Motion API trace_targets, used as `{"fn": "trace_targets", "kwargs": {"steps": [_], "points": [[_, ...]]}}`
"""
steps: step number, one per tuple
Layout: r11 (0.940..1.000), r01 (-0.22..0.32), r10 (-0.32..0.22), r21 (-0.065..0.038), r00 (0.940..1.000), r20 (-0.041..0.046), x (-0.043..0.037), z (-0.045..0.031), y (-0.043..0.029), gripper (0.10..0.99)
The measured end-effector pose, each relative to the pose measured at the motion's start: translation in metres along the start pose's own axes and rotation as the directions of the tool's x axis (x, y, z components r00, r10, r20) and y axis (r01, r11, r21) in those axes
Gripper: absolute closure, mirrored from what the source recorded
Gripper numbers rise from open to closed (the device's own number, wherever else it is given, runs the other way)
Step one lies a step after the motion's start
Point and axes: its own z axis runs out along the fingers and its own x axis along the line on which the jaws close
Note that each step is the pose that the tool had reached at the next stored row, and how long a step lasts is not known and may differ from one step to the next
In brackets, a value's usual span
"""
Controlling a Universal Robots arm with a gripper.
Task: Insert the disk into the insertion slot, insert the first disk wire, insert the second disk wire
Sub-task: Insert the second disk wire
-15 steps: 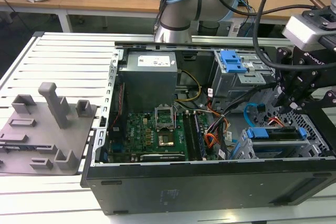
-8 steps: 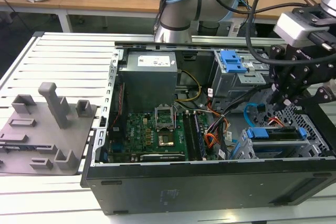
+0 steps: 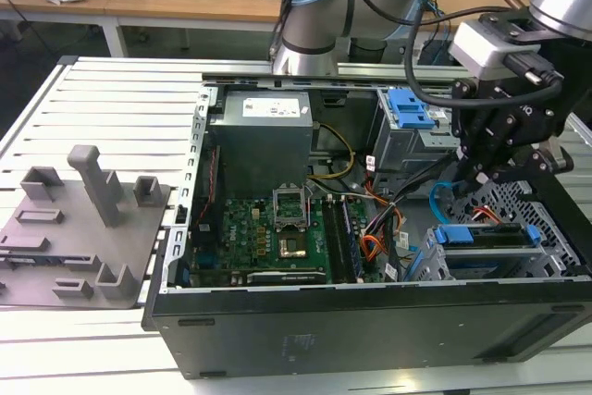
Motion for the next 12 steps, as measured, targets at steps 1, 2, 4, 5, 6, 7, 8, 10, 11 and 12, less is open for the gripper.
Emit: {"fn": "trace_targets", "kwargs": {"steps": [1, 2, 4, 5, 6, 7, 8, 10, 11, 12], "points": [[1.0000, 0.000, 0.000, -0.003, 1.0000, -0.0094, -0.0005, 0.0007, 0.0020, 0.847], [1.0000, -0.001, 0.001, -0.005, 0.9998, -0.0201, -0.0011, 0.0014, 0.0041, 0.847], [1.0000, -0.002, 0.002, -0.009, 0.9994, -0.0334, -0.0020, 0.0032, 0.0059, 0.847], [0.9999, -0.002, 0.002, -0.011, 0.9991, -0.0432, -0.0032, 0.0056, 0.0054, 0.847], [0.9999, -0.003, 0.002, -0.013, 0.9989, -0.0476, -0.0037, 0.0076, 0.0052, 0.847], [0.9999, -0.003, 0.002, -0.013, 0.9988, -0.0488, -0.0038, 0.0085, 0.0052, 0.847], [0.9999, -0.003, 0.002, -0.013, 0.9988, -0.0499, -0.0038, 0.0088, 0.0052, 0.847], [0.9999, -0.003, 0.002, -0.013, 0.9987, -0.0502, -0.0038, 0.0088, 0.0052, 0.847], [0.9999, -0.003, 0.002, -0.013, 0.9987, -0.0503, -0.0038, 0.0089, 0.0052, 0.847], [0.9999, -0.003, 0.002, -0.013, 0.9987, -0.0505, -0.0038, 0.0089, 0.0052, 0.863]]}}
